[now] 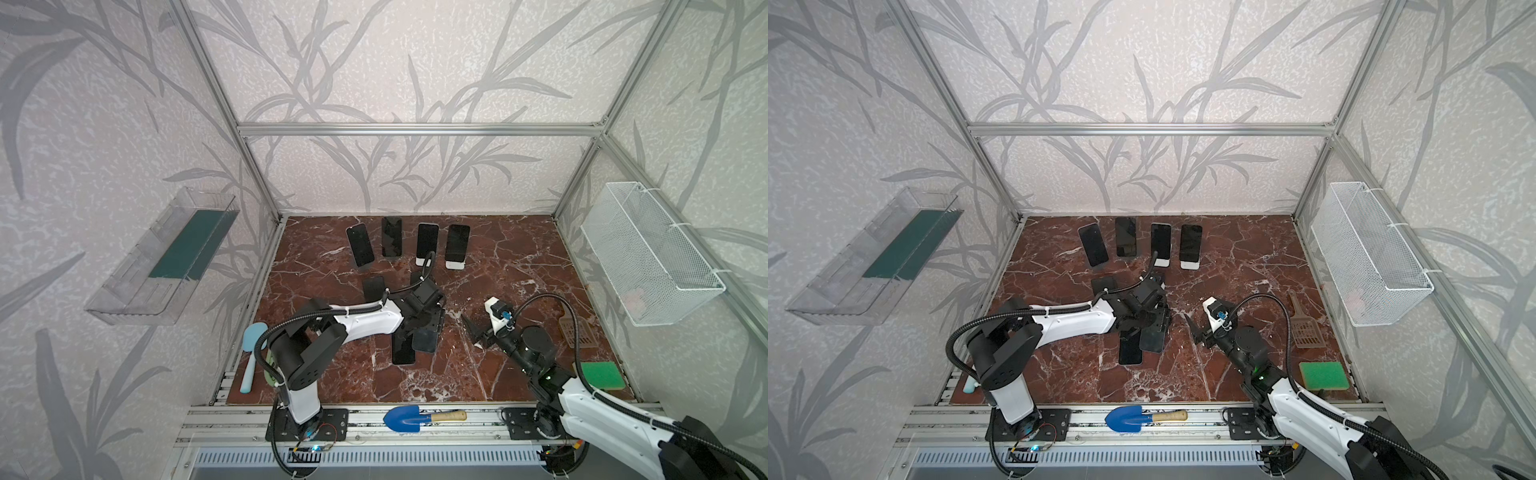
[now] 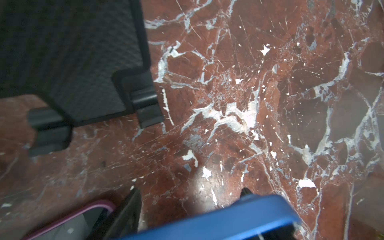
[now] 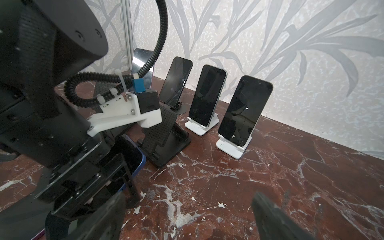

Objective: Remove the phone from the phone stand
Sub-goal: Place the phone at the center of the table.

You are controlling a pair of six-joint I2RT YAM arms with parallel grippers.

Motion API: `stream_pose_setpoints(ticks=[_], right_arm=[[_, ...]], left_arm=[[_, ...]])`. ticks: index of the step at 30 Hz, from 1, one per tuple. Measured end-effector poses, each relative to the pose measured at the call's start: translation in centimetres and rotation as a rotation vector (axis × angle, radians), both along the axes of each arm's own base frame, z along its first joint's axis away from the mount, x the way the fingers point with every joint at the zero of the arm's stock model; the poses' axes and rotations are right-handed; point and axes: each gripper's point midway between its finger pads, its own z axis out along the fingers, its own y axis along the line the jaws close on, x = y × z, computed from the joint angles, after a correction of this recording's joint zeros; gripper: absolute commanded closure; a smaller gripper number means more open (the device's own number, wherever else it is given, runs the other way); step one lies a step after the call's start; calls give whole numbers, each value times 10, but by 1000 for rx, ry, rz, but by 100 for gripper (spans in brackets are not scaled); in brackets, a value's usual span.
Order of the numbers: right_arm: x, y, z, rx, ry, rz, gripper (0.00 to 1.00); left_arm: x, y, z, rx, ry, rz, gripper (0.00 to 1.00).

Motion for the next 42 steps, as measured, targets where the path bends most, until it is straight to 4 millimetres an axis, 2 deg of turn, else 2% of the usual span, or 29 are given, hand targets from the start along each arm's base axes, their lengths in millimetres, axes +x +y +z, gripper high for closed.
stream_pose_setpoints(ticks=[8,21,32,42], right_arm=[[0,0,0,0,0,0,6],[0,0,0,0,0,0,6],[0,0,1,3,-4,0,6],[0,0,1,5,-2,-1,6]], left_arm=[[-6,-11,-14,-1,64,-54,48],[-1,-20,-17,43,96,-72,47],[-1,-17,-19,84,101,-71,31],[-2,-17,-19,86,103,-73,24]])
